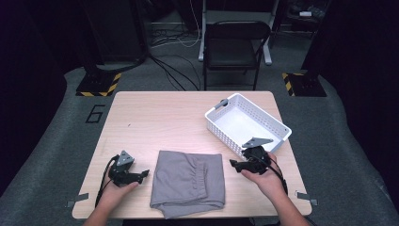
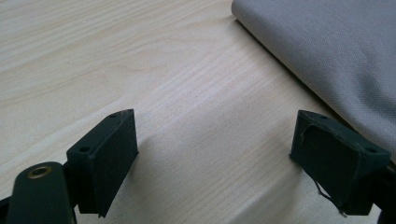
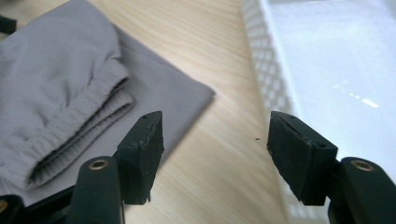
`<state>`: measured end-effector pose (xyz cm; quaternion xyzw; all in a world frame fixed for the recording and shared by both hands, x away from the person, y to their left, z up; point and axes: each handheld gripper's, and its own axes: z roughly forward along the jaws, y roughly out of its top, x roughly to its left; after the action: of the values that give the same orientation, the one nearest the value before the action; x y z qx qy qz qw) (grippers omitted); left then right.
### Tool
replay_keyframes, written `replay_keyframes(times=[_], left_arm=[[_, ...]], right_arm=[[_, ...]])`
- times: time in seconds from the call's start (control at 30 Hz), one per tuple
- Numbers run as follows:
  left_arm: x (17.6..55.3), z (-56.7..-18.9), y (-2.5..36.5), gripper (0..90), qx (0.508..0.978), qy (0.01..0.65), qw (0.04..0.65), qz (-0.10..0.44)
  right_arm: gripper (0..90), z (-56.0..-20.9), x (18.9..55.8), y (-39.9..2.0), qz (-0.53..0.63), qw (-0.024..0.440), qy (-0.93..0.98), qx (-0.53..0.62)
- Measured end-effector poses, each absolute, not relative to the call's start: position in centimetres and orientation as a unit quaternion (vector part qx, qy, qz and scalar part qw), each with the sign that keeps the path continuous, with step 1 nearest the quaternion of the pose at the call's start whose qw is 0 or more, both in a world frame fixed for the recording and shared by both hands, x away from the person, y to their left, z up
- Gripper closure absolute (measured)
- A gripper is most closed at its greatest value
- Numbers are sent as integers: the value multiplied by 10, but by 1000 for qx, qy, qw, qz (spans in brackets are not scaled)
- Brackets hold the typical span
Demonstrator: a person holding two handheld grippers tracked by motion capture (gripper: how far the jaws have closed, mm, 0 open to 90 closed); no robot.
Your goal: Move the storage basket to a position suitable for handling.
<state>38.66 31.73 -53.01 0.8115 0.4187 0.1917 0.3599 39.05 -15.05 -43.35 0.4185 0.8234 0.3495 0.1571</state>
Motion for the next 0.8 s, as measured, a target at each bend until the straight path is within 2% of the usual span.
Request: replay_keyframes(times=[0.8], left_arm=[[387, -530, 317, 141, 812, 419, 359, 192]], right_arm=[[326, -423, 406, -225, 321, 204, 766, 518]])
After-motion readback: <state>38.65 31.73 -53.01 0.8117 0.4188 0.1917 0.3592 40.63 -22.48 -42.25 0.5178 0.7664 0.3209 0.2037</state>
